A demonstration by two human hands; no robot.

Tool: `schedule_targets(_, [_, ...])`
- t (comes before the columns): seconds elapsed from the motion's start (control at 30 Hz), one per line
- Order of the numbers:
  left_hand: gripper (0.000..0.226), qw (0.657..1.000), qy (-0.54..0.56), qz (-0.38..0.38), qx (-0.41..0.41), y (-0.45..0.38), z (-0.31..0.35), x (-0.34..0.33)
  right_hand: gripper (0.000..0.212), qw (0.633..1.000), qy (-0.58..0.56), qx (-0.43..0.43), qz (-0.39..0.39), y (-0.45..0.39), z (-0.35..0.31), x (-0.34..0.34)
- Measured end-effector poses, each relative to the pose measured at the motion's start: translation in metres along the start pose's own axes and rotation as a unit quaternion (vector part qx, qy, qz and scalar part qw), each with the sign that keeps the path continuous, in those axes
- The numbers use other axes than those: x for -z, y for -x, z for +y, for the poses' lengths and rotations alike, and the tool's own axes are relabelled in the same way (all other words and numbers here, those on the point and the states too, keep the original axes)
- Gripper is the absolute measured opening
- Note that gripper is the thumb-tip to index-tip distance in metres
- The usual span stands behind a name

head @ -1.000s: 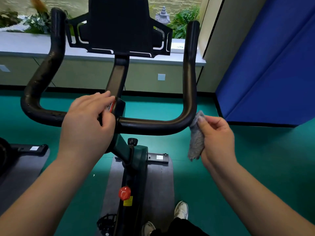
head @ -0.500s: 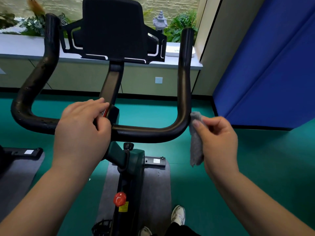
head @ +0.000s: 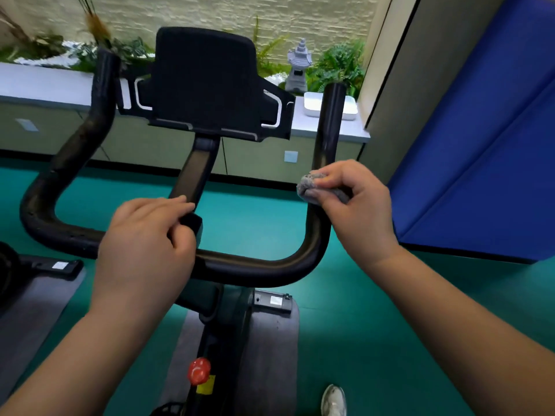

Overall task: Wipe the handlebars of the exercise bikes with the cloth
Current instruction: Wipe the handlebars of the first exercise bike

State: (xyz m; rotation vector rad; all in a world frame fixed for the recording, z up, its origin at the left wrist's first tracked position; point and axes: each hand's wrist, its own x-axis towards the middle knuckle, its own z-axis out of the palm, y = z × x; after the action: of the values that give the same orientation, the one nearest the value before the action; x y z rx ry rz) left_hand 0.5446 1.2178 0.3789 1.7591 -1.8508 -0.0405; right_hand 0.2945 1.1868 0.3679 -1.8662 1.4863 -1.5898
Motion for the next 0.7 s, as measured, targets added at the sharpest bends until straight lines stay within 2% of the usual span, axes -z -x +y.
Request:
schedule_targets(0.2, [0.031,0.999,-0.022,-0.019,0.042,-0.009,0.015,-0.001,0.011,0.994,0.066,0.060,-0.060,-0.060,0.029,0.001])
schedule_targets(0.3, [0.031,0.998,-0.034,-0.018,0.049,-0.011,0.020,-0.003,0.011,0.982,0.107,0.130,-0.086,-0.087,0.037,0.004])
schedule_targets(0.43, [0.029,0.998,-0.033,0.011,0.044,-0.012,0.026,-0.008,0.012,0.974,0.113,0.181,-0.080,-0.096,0.039,0.002])
schedule_targets(0.5, [0.026,0.999,-0.021,0.041,0.023,-0.012,0.038,-0.012,0.010,0.988,0.054,0.139,-0.040,-0.095,0.041,0.008])
schedule_targets(0.6, [0.029,0.997,0.003,0.067,-0.033,-0.013,0.068,-0.017,0.025,0.995,-0.093,0.039,0.026,-0.094,0.044,0.032])
schedule_targets(0.7, [0.029,0.993,0.040,0.072,-0.088,-0.016,0.111,-0.027,0.030,0.993,-0.108,-0.009,0.039,-0.083,0.057,0.064])
